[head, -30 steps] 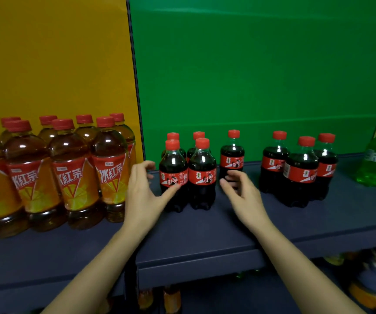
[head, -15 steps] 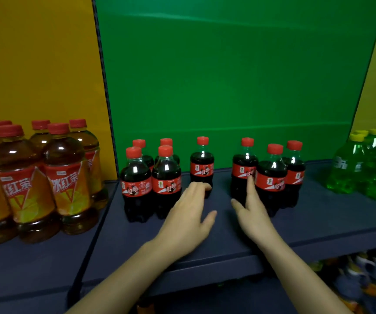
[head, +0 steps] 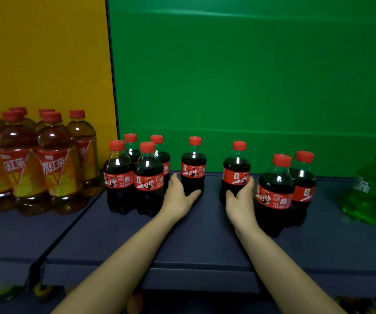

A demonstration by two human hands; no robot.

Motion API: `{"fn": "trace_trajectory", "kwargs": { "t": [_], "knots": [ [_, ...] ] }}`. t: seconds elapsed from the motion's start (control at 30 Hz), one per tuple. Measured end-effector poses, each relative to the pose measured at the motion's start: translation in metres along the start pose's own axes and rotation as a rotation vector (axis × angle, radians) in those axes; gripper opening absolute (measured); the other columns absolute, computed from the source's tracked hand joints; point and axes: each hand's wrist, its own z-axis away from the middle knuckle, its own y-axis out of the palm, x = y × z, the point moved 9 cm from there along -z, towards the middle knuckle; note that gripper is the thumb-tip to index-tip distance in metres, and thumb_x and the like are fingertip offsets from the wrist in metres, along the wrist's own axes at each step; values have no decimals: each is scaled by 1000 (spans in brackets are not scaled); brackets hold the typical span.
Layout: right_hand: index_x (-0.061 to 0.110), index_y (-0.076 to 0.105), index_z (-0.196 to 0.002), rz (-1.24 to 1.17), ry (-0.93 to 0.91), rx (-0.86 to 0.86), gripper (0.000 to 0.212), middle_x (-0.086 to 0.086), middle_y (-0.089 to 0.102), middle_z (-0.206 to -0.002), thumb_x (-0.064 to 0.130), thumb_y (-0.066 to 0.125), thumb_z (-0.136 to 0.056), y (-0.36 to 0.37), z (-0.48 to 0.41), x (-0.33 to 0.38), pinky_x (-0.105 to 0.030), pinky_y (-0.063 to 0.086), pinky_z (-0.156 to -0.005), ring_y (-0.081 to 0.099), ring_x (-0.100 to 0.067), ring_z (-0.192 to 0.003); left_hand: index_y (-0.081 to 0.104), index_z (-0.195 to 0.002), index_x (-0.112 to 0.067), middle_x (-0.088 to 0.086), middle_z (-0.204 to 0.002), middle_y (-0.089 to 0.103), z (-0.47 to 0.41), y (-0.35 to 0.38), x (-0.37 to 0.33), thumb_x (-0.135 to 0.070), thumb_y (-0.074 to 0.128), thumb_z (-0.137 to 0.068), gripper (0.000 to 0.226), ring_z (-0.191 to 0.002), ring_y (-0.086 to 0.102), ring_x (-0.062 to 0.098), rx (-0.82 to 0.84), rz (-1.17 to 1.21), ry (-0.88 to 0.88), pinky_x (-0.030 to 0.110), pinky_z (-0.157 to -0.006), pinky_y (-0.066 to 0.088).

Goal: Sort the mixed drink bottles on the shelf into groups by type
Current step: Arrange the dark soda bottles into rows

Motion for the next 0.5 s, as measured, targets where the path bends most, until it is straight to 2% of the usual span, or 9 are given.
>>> {"fn": "trace_trajectory", "kwargs": {
  "t": [0.1,0.2,0.37,0.5],
  "knots": [
    [6,13,-146,116,15,-14,71,-15,24,-150,6,55,-88,3,-8,-1,-38,19,-115,21,-28,-139,34,-136,-4,12,-137,48,-2,0,2,-25,70,-81,69,-126,45,25,-29,-3,-3,33,-104,37],
    [8,18,-144,224,9,8,71,-13,28,-148,15,59,-87,11,-11,-1,-41,20,-114,22,-30,-138,36,-133,-5,11,-135,49,-1,2,-1,-25,68,-82,64,-124,46,25,-52,-45,25,31,-100,37],
    [9,21,-143,207,-39,101,67,-12,30,-142,15,59,-88,25,-11,5,-34,29,-106,35,-27,-131,35,-132,-5,12,-134,48,-1,3,0,-26,64,-85,59,-123,47,27,-73,-96,30,32,-99,37],
    [8,23,-141,214,-63,112,67,-12,35,-141,15,61,-86,31,-14,4,-36,29,-107,35,-28,-130,33,-133,-5,12,-136,46,0,1,2,-24,62,-87,57,-124,46,27,-89,-103,20,33,-101,37]
  ]
}}
